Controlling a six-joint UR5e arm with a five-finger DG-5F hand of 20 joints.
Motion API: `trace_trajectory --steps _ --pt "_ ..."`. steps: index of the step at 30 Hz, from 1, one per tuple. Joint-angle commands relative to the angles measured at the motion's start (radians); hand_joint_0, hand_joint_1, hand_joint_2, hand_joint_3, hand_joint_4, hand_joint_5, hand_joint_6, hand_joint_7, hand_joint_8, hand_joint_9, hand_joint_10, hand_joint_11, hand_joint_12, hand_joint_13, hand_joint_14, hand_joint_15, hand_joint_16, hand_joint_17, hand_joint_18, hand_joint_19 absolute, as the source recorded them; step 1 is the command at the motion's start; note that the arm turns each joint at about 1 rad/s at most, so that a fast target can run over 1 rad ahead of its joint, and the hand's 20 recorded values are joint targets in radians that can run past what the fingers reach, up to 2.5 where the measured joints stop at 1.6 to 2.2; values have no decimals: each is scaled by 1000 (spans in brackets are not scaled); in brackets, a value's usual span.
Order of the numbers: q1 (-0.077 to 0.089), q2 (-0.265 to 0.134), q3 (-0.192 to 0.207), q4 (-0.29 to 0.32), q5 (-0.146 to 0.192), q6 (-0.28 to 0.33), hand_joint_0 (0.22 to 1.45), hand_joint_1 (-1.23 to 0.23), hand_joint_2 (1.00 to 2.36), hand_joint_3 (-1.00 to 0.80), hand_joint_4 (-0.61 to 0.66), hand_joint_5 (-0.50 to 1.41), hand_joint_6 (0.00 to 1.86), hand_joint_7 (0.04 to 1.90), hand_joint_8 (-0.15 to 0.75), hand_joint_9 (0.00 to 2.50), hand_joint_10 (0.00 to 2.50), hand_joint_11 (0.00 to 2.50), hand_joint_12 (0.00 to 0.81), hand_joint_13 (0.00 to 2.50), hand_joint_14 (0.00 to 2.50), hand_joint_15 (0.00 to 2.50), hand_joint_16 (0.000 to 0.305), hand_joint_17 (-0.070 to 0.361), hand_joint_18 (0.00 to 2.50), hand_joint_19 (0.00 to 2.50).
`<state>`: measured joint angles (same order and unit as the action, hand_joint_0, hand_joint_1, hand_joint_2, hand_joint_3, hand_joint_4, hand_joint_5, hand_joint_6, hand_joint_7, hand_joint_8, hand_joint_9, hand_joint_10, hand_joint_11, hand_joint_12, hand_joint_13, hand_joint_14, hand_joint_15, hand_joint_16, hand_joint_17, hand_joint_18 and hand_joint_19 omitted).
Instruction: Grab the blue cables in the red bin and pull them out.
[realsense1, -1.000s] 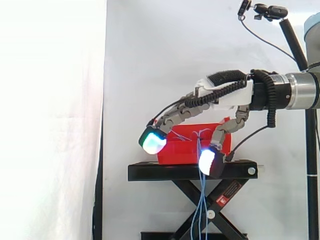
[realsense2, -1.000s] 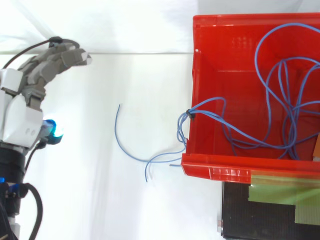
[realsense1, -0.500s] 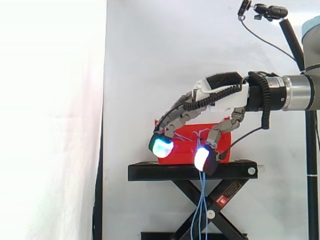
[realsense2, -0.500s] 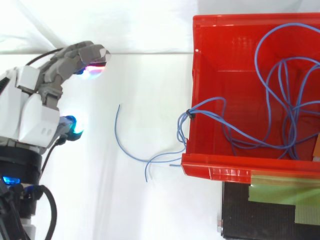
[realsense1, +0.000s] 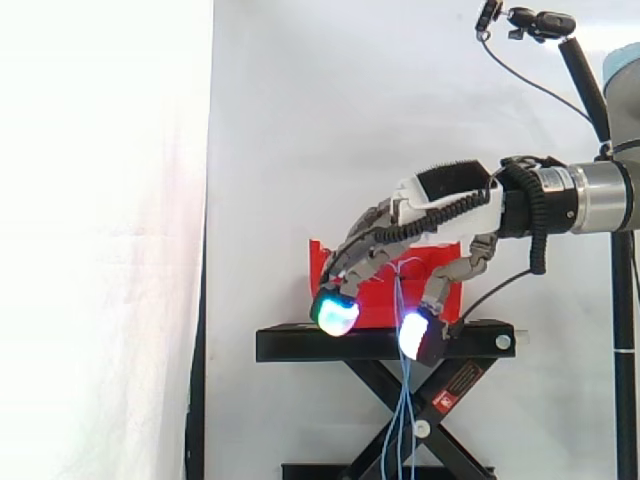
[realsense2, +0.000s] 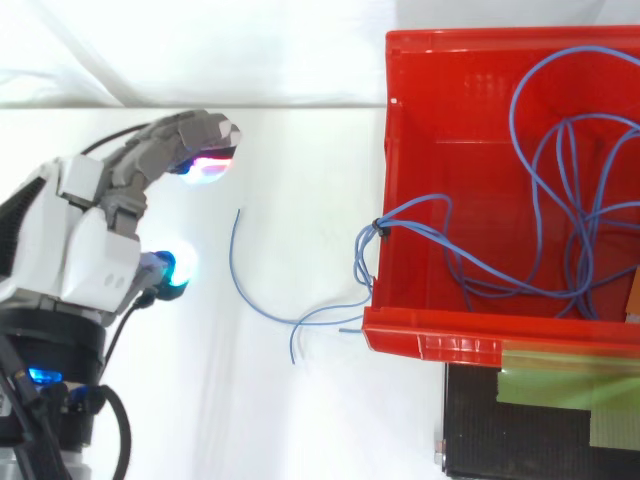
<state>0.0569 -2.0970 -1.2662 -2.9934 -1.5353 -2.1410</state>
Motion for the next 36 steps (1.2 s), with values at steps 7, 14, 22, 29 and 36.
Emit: trace_trajectory --steps 7,14,22,29,36 --pt "-8 0 -48 30 0 -7 758 -903 1000 -1000 180 657 13 555 235 548 18 391 354 569 16 399 52 117 448 499" --pt "-23 -15 -53 5 0 -49 760 -902 1000 -1000 182 650 14 551 235 549 16 383 353 571 18 397 52 117 449 505" --pt "-40 -23 -53 21 0 -78 758 -899 1000 -1000 174 636 13 549 235 548 16 384 352 580 16 407 52 118 458 497" --pt "-48 -23 -53 21 -3 -83 759 -899 1000 -1000 175 632 13 549 235 546 17 391 351 585 16 406 52 118 460 505" --pt "-54 -23 -52 -12 -6 -93 760 -899 1000 -1000 173 630 12 547 233 548 16 384 354 585 17 404 52 117 460 507"
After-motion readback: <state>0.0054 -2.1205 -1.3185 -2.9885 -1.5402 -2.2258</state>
